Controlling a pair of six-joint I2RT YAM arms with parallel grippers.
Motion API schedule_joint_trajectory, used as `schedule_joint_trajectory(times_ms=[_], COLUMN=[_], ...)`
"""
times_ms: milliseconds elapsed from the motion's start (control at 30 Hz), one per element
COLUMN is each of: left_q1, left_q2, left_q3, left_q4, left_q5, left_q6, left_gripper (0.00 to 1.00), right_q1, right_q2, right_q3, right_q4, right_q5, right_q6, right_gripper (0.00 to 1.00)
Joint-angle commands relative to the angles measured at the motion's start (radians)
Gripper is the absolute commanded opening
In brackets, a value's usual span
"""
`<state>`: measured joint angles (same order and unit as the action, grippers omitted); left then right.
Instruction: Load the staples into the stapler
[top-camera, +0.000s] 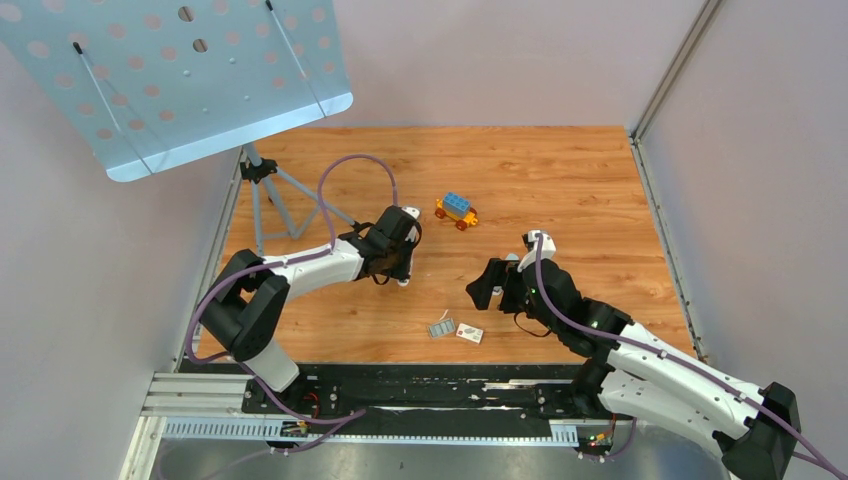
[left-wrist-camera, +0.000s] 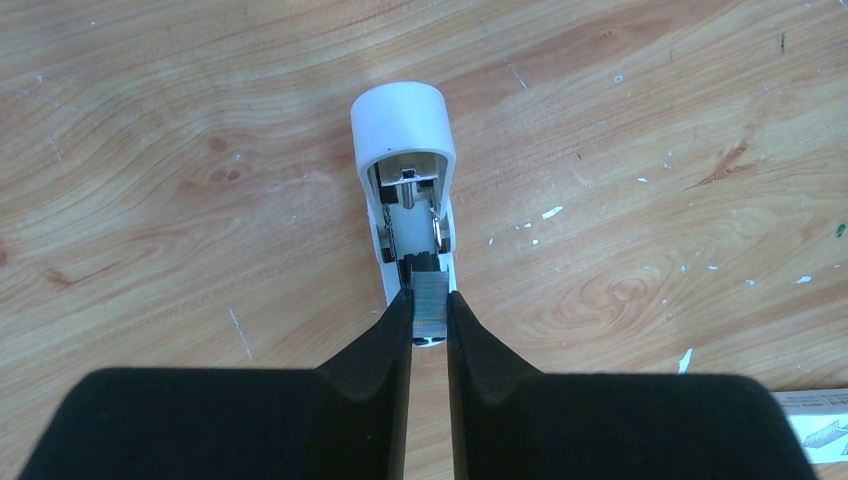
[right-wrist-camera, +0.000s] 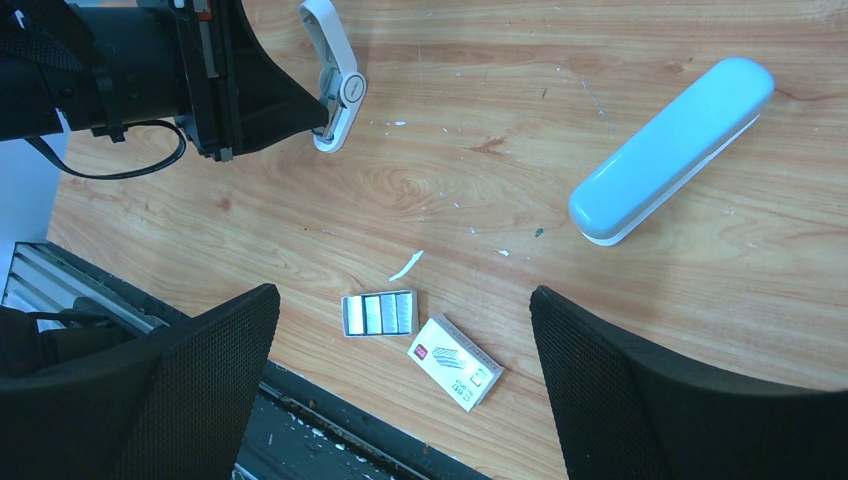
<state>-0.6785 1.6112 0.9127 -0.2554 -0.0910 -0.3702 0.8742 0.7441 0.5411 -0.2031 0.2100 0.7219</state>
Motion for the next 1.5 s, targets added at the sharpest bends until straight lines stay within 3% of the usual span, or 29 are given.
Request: schedule_joint_trajectory(times_ms=[0,1467], left_q1=[-0.004,0.004], left_q2=[0.016,-0.027], left_q3=[-0.014,-0.009], left_q4=[0.026,0.006], left_q5=[-0.016,-0.028], left_q6=[-0.002,0.036], left_gripper=[0.17,0.18], right_q1=[-0.017,-0.018], right_q2=[-0.005,-0.009], right_q3=[0.007,0.008], right_q4=[-0.015,-0.009], right_q5=[0.015,0.016], right_q6=[-0.004,-0.009], right_gripper=[0.99,0.99])
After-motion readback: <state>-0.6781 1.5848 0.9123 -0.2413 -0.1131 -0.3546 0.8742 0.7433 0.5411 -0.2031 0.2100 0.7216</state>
